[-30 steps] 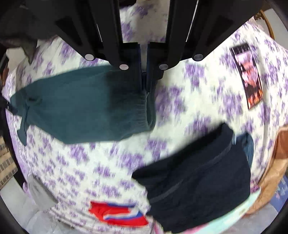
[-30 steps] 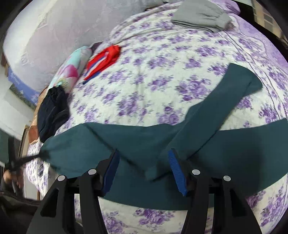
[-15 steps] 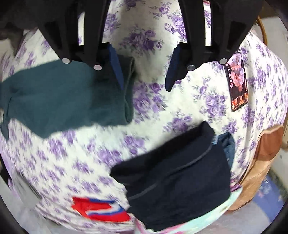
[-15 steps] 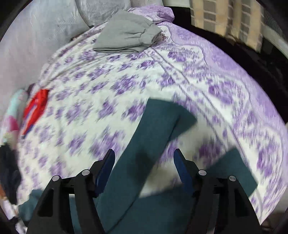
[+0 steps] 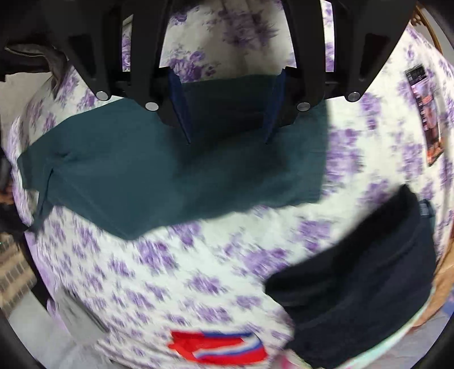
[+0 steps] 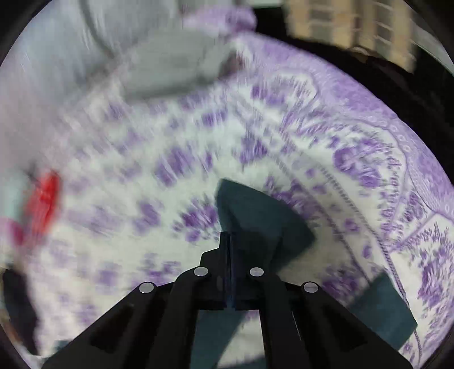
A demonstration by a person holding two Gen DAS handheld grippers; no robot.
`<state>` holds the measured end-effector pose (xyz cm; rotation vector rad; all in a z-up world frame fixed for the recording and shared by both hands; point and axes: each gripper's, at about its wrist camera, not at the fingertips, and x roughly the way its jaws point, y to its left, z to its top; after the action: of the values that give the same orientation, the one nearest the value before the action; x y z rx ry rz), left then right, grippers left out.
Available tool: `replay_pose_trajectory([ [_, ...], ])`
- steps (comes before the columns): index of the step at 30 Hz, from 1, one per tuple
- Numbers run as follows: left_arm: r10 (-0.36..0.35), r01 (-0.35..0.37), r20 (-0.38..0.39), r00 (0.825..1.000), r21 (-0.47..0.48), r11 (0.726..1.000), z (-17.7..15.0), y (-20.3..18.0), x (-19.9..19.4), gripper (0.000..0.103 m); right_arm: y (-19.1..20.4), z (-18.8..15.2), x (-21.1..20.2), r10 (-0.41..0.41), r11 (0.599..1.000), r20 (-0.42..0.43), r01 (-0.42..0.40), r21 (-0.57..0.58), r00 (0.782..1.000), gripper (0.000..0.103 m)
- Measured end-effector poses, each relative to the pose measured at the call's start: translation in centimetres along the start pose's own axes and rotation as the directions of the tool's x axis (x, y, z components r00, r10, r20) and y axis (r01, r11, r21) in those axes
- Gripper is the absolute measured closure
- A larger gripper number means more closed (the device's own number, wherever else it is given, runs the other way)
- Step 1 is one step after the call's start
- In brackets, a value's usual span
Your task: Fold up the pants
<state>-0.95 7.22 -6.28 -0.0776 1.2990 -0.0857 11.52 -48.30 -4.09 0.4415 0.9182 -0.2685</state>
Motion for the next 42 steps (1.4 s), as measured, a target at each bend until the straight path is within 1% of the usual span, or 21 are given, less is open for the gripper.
replay_pose_trajectory([
  [3,0.014,-0.013,-0.041,0.999,0.035,0.999,0.0,-0.4,2.0,0.055,-4.7,-0.9,-6.9,0.124,0.988,0.099,-0.132,0.084,0.987,0.102],
  [5,0.026,-0.024,-0.068,0.997,0.04,0.999,0.1,-0.1,3.2,0.055,-8.0,-2.2,-9.7,0.131,0.981,0.127,-0.147,0.124,0.983,0.101],
  [9,0.037,-0.033,-0.093,0.995,0.049,0.998,0.4,0.3,4.1,0.055,-13.9,-6.6,-9.9,0.065,0.968,0.042,-0.074,0.241,0.997,0.101],
  [10,0.039,-0.034,-0.097,0.995,0.061,0.998,0.5,0.2,4.1,0.055,-15.1,-7.6,-9.5,0.066,0.958,0.021,-0.069,0.28,0.998,0.101],
  [11,0.042,-0.035,-0.1,0.994,0.07,0.997,0.5,0.1,4.1,0.055,-16.5,-8.9,-8.2,0.111,0.939,-0.012,-0.101,0.329,0.994,0.101],
  [14,0.052,-0.042,-0.104,0.993,0.098,0.994,0.8,-0.2,4.0,0.055,-17.3,-10.8,-7.0,0.058,0.935,-0.078,-0.027,0.354,0.995,0.097],
  [15,0.053,-0.043,-0.1,0.994,0.101,0.994,0.9,-0.3,3.8,0.054,-17.3,-11.1,-7.0,0.063,0.927,-0.075,-0.031,0.375,0.995,0.096],
  [18,0.055,-0.046,-0.086,0.995,0.099,0.994,0.9,0.2,3.2,0.054,-17.0,-10.6,-8.3,0.016,0.927,-0.032,-0.003,0.374,0.999,0.088],
  [20,0.044,-0.038,-0.077,0.996,0.082,0.996,0.7,0.7,2.8,0.054,-16.1,-9.3,-9.9,-0.043,0.945,0.054,0.023,0.327,0.998,0.085],
  [21,0.038,-0.033,-0.073,0.997,0.075,0.997,0.6,0.9,2.6,0.054,-15.6,-8.5,-10.1,-0.044,0.953,0.083,0.016,0.302,0.996,0.072],
  [23,0.026,-0.022,-0.067,0.997,0.061,0.998,0.3,1.3,2.4,0.054,-14.5,-6.7,-9.4,-0.022,0.966,0.081,0.001,0.258,0.996,0.059],
  [26,0.032,-0.028,-0.065,0.997,0.06,0.998,0.0,1.3,2.3,0.053,-13.0,-4.5,-6.0,0.001,0.976,0.024,-0.007,0.216,1.0,0.059],
  [29,0.032,-0.028,-0.064,0.997,0.062,0.998,-0.5,1.5,2.6,0.051,-11.2,-3.3,-2.9,-0.018,0.987,-0.033,0.023,0.161,0.999,0.062],
  [31,0.029,-0.026,-0.071,0.997,0.045,0.999,-0.6,2.1,2.8,0.051,-10.7,-3.1,-0.9,-0.065,0.989,-0.097,0.077,0.129,0.993,0.101],
  [32,0.023,-0.02,-0.069,0.997,0.035,0.999,-0.7,2.2,2.9,0.051,-10.8,-2.9,0.1,-0.107,0.986,-0.129,0.122,0.114,0.986,0.102],
  [36,0.019,-0.018,-0.055,0.998,0.011,1.0,-1.0,2.5,3.0,0.053,-12.2,-1.6,-2.1,-0.168,0.971,0.03,0.161,0.176,0.985,0.103],
  [37,0.025,-0.024,-0.054,0.998,0.019,1.0,-1.2,2.4,3.0,0.053,-12.8,-1.7,-1.6,-0.208,0.963,0.009,0.203,0.177,0.978,0.101],
  [39,0.039,-0.037,-0.058,0.998,0.041,0.998,-1.3,2.2,2.9,0.053,-13.4,-2.2,-0.4,-0.216,0.96,-0.091,0.228,0.163,0.972,0.099],
  [40,0.042,-0.039,-0.058,0.997,0.046,0.998,-1.2,2.0,2.7,0.053,-13.2,-2.3,-0.7,-0.219,0.959,-0.087,0.231,0.162,0.972,0.099],
  [41,0.044,-0.041,-0.058,0.997,0.046,0.998,-1.1,1.8,2.5,0.052,-12.7,-2.7,-2.2,-0.217,0.961,-0.045,0.221,0.163,0.975,0.089],
  [42,0.046,-0.043,-0.059,0.997,0.046,0.998,-1.1,1.7,2.1,0.051,-12.1,-3.1,-3.3,-0.204,0.966,-0.014,0.204,0.159,0.979,0.056],
])
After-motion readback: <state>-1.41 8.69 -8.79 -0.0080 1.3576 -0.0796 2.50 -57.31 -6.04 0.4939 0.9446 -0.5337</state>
